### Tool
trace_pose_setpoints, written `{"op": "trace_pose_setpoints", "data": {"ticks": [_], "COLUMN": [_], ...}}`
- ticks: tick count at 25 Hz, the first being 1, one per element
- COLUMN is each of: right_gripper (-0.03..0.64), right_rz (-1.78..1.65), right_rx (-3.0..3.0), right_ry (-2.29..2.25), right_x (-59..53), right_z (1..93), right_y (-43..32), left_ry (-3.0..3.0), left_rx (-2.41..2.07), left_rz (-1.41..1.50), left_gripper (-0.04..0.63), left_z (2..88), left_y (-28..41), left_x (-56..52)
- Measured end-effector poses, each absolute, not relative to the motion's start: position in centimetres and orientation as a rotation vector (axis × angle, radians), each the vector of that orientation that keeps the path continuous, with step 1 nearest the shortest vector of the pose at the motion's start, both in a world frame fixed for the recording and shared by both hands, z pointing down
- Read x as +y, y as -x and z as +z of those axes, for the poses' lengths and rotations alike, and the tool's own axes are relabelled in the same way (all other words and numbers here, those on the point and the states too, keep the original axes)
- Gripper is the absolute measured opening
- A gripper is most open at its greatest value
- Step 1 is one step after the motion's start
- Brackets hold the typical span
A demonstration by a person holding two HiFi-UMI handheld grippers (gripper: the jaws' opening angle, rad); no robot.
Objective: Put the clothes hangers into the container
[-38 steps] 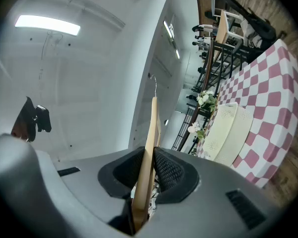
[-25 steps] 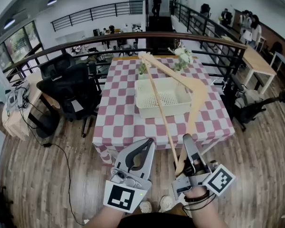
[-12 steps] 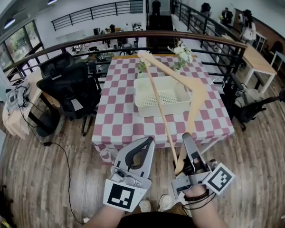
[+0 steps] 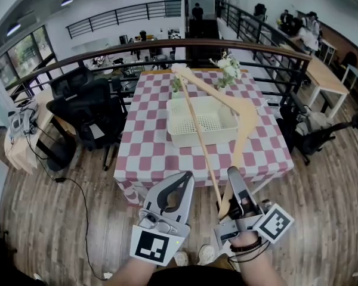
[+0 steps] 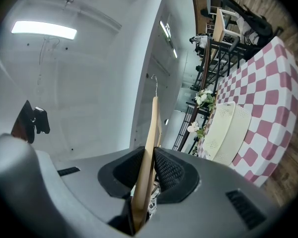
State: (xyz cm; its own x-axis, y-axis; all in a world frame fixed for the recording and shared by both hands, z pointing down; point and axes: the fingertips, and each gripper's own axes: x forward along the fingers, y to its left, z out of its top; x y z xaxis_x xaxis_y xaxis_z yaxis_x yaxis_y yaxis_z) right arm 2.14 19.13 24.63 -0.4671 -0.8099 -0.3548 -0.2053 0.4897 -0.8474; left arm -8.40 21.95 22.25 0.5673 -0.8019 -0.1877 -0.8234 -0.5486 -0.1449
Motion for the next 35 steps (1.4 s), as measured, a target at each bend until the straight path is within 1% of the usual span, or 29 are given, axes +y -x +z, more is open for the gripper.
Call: {"op": "trace_pose_setpoints", "data": {"ticks": [35], "right_gripper": [0.074], "right_rz": [-1.09], "right_rx": [1.988], "right_ry": [0.716], "right_x": [17.7], "right_z": [27.1], "right_y": [-7.7], "left_ry": [2.525], "left_rx": [1.477], "left_rz": [0.115], "left_gripper": [0.008], "left_z": [23.2], "left_y": [1.5], "left_x": [20.1]}}
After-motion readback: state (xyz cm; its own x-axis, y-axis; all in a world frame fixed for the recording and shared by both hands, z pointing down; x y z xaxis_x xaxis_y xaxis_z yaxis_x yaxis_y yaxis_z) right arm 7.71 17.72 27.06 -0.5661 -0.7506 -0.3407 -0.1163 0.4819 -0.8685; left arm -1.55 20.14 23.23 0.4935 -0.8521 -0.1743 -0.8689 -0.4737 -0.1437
